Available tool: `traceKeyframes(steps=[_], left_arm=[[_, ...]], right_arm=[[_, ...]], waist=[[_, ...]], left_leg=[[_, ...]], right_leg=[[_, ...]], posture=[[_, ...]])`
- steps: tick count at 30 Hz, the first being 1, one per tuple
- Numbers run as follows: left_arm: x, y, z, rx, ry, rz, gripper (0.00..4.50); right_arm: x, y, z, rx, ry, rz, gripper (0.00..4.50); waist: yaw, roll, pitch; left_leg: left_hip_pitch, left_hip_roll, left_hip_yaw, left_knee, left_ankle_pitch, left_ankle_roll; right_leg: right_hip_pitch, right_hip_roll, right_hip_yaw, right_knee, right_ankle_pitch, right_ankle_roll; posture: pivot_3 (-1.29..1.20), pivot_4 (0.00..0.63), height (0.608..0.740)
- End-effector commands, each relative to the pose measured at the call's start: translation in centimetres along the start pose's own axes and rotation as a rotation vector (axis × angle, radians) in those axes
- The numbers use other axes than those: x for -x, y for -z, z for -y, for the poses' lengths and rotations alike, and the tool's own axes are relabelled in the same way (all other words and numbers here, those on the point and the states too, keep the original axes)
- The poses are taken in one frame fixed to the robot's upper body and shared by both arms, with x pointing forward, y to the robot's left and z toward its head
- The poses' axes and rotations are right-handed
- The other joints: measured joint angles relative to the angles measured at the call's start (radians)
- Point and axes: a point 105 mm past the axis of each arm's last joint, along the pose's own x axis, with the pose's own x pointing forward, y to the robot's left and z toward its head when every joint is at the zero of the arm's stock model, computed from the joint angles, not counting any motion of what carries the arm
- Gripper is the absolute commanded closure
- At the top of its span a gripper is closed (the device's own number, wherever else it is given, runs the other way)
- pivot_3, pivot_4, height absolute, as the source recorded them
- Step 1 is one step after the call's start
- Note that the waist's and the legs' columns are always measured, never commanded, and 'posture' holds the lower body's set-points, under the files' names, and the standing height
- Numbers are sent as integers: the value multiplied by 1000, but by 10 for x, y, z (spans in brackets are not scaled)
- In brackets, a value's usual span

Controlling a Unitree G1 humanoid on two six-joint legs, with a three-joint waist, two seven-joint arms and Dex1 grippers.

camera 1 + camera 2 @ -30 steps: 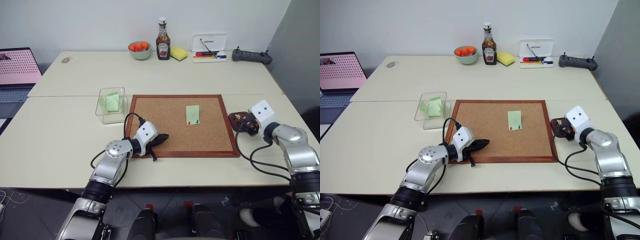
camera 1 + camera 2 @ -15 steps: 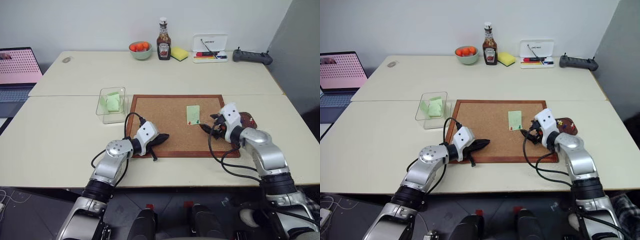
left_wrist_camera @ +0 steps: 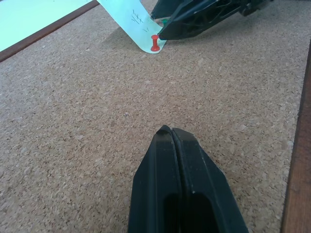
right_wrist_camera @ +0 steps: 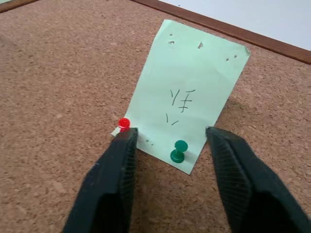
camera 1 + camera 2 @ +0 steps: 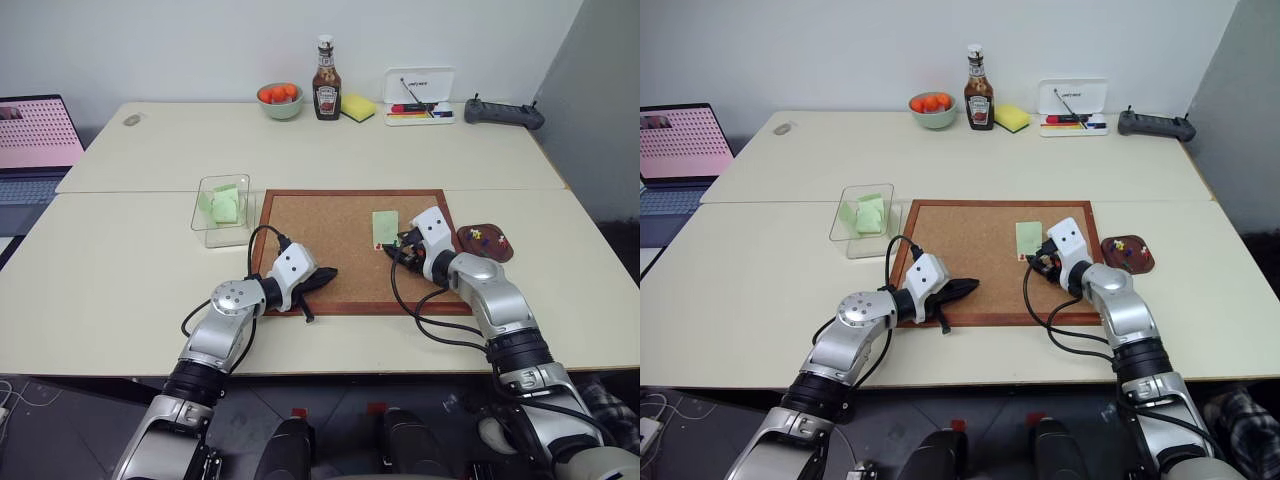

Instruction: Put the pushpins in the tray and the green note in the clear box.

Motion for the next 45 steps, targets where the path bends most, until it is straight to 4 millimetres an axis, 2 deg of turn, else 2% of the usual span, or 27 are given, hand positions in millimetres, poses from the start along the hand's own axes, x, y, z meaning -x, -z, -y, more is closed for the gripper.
traceKeyframes(steps=[1,5,7,17,29,32,37,40,45], left_arm=[[1,19,11,30,27,-70,4500],[2,20,11,30,29,-71,4500],[1,20,11,29,30,-71,4500],[1,20,13,30,38,-74,4500],[1,24,18,36,53,-88,4500],[1,24,18,36,55,-88,4500],[1,25,19,36,56,-91,4500],[1,26,20,37,57,-92,4500],[0,26,20,34,61,-92,4500]], right_arm=[[2,-16,6,32,19,58,3158],[4,-15,5,31,15,57,4113],[5,-16,5,32,13,61,4432],[9,-38,-8,-6,-41,193,4432],[15,-58,-4,7,-21,284,4432],[22,-64,3,23,-3,296,4432],[46,-62,28,88,64,256,4432],[62,-50,48,188,121,174,4432],[85,-18,79,371,224,-37,4432]], waist=[[0,0,0],[-1,0,0],[-1,0,0],[-2,0,0],[-2,0,0],[-2,0,0],[-2,0,0],[1,0,0],[0,0,0]], left_leg=[[0,0,0,0,0,0],[0,0,0,0,0,0],[0,0,0,-1,0,0],[0,0,0,-1,0,0],[0,0,0,-1,0,0],[0,0,0,-1,0,0],[0,0,0,-1,0,0],[0,0,0,-1,0,0],[-1,0,1,-1,0,0]], right_leg=[[0,0,0,0,0,0],[0,0,0,0,0,0],[0,0,0,0,0,0],[-1,0,0,0,0,0],[-1,0,0,0,0,0],[-1,0,0,0,0,0],[-1,0,0,-1,0,0],[-1,0,0,-1,0,0],[0,0,0,-1,-1,0]], posture=[[0,150,740],[0,150,740],[0,150,740],[0,150,740],[0,150,740],[0,150,740],[0,150,740],[0,150,740],[0,150,740]])
